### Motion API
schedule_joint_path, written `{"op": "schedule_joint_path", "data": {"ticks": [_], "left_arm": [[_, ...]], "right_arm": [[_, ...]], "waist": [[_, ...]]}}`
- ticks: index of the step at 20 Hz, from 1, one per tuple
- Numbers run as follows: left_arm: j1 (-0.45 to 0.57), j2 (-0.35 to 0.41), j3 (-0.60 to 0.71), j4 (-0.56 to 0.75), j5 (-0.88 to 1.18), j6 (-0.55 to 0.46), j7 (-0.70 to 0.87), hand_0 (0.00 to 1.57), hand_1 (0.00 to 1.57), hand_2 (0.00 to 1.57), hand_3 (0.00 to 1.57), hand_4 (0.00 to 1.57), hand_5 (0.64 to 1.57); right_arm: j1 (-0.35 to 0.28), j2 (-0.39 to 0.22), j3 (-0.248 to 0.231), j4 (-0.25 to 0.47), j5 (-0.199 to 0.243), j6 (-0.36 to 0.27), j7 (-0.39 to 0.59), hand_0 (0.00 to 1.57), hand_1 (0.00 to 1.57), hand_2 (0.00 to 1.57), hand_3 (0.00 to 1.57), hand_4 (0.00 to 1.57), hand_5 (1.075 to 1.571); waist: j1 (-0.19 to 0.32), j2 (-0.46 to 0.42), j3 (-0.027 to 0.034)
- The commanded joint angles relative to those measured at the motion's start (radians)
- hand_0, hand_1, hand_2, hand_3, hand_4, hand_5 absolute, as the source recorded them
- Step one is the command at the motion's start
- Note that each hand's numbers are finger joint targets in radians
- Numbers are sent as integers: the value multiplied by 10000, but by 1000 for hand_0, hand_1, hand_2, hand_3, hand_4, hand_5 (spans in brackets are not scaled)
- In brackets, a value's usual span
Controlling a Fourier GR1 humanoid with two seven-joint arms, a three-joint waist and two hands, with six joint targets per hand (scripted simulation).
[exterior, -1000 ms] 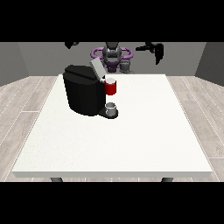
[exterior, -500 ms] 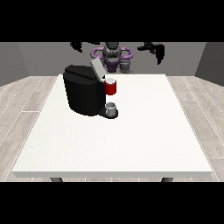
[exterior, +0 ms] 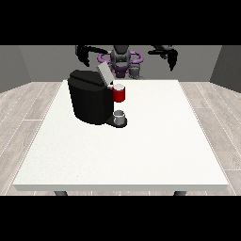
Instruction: Insert the coffee pod into the coffee machine and close the lid
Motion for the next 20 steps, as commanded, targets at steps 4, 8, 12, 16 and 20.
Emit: {"op": "schedule_joint_path", "data": {"ticks": [4, 8, 12, 16, 20], "left_arm": [[254, 351, -213, -1011, 193, 262, 246, 0, 0, 0, 0, 0, 1571], [853, 809, -5, -1243, 765, -106, 351, 0, 0, 0, 0, 0, 1571], [825, 620, -385, -2033, 580, 273, 295, 0, 0, 0, 0, 0, 1571], [1020, 302, -601, -2140, 526, 833, 427, 0, 0, 0, 0, 0, 1571], [928, 376, -835, -2490, 370, 1044, 716, 0, 0, 0, 0, 0, 1571]], "right_arm": [[-917, 681, 411, 703, 475, -439, -295, 0, 0, 0, 0, 0, 1571], [-1339, 337, 234, 855, 256, 51, 256, 0, 0, 0, 0, 0, 1571], [-1921, -295, -186, 1880, 477, 385, -681, 0, 0, 0, 0, 0, 1571], [-2028, 115, 44, 2083, 701, 153, -652, 0, 0, 0, 0, 0, 1571], [-2482, 410, 85, 2443, 874, -218, -698, 0, 0, 0, 0, 40, 1571]], "waist": [[-371, 892, -1], [-628, 858, -2], [-180, 1364, 0], [-335, 1314, 0], [-268, 1455, 0]]}}
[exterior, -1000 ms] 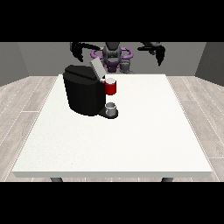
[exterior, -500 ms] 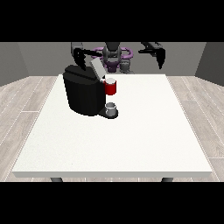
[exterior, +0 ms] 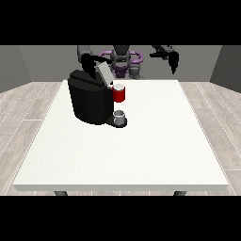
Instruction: Insert the coffee pod into the coffee machine and close the lid
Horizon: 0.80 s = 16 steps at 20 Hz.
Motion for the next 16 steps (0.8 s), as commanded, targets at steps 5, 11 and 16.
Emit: {"op": "schedule_joint_path", "data": {"ticks": [5, 11, 16], "left_arm": [[218, 465, 39, 30, -36, 32, -453, 0, 0, 0, 0, 0, 1571], [-221, 309, -131, -37, 69, 382, -150, 0, 0, 0, 0, 0, 1571], [43, 537, -40, -19, 282, 161, -454, 0, 0, 0, 0, 131, 1571]], "right_arm": [[-836, 98, -37, 598, 45, 144, -39, 0, 0, 0, 0, 0, 1571], [-1418, -34, -98, 991, 195, 251, -343, 0, 0, 0, 0, 0, 1571], [-1541, 5, -20, 1266, 394, 308, -450, 0, 0, 0, 0, 114, 1571]], "waist": [[47, 437, 16], [-7, 668, 16], [69, 649, 16]]}}
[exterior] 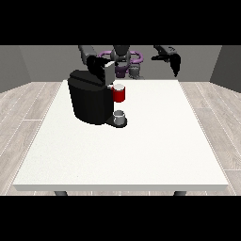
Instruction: Insert the coffee pod into the coffee machine and close the lid
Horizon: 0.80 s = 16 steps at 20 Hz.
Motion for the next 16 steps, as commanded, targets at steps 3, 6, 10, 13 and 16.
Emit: {"op": "schedule_joint_path", "data": {"ticks": [3, 6, 10, 13, 16], "left_arm": [[169, 179, 147, 538, -75, 169, -159, 0, 0, 0, 0, 192, 1571], [-186, -134, -189, 166, 38, 250, 198, 0, 0, 0, 0, 156, 1571], [-58, 57, 40, 787, 9, 244, -587, 0, 0, 0, 0, 167, 1571], [154, 133, -74, 410, 269, -41, -265, 0, 0, 0, 0, 0, 1571], [-140, 273, 27, 657, 149, 41, -925, 0, 0, 0, 0, 196, 1571]], "right_arm": [[-539, 454, 552, -91, 376, -97, 863, 0, 0, 0, 0, 140, 1571], [-961, 430, 556, 274, 796, -438, 300, 0, 0, 0, 0, 215, 1571], [-1325, 651, 826, 91, 1096, -502, 703, 0, 0, 0, 0, 124, 1571], [-1072, 618, 597, 264, 929, -293, 438, 0, 0, 0, 0, 142, 1571], [-1213, 769, 726, 187, 976, -133, 327, 0, 0, 0, 0, 125, 1571]], "waist": [[-182, -332, 9], [215, -39, 12], [25, -17, 10], [38, -295, 11], [-200, -76, 11]]}}
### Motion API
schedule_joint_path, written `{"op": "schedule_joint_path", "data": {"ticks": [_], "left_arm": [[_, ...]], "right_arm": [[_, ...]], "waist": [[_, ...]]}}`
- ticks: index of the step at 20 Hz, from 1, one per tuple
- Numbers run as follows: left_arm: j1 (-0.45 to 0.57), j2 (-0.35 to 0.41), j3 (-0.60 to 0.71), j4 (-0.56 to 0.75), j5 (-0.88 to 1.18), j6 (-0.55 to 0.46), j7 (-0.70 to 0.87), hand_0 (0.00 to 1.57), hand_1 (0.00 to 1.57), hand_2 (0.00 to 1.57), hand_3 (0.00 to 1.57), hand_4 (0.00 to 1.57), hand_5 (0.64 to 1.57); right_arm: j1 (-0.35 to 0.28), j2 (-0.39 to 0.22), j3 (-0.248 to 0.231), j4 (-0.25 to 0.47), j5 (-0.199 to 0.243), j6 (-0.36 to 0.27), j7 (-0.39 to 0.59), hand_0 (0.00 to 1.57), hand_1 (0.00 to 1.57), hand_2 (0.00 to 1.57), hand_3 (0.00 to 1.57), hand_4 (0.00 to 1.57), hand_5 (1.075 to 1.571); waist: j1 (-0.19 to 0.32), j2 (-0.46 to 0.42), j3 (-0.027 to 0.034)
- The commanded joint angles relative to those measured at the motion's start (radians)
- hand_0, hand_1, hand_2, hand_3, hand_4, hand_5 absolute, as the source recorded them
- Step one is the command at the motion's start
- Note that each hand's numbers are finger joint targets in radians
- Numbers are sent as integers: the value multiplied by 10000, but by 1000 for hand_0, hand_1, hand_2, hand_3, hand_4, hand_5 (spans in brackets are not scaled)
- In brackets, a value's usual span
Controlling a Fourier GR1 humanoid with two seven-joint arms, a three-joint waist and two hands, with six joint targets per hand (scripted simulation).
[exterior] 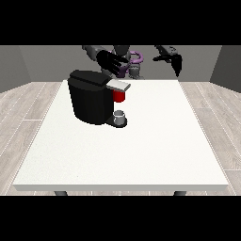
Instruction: Insert the coffee pod into the coffee machine and close the lid
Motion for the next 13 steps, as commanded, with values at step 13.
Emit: {"op": "schedule_joint_path", "data": {"ticks": [13], "left_arm": [[1141, -345, 168, 658, 38, 465, -540, 0, 0, 0, 0, 192, 1571]], "right_arm": [[4475, 912, 2478, -2042, -2321, -270, -1199, 0, 0, 0, 0, 157, 1571]], "waist": [[-1560, -2150, 0]]}}
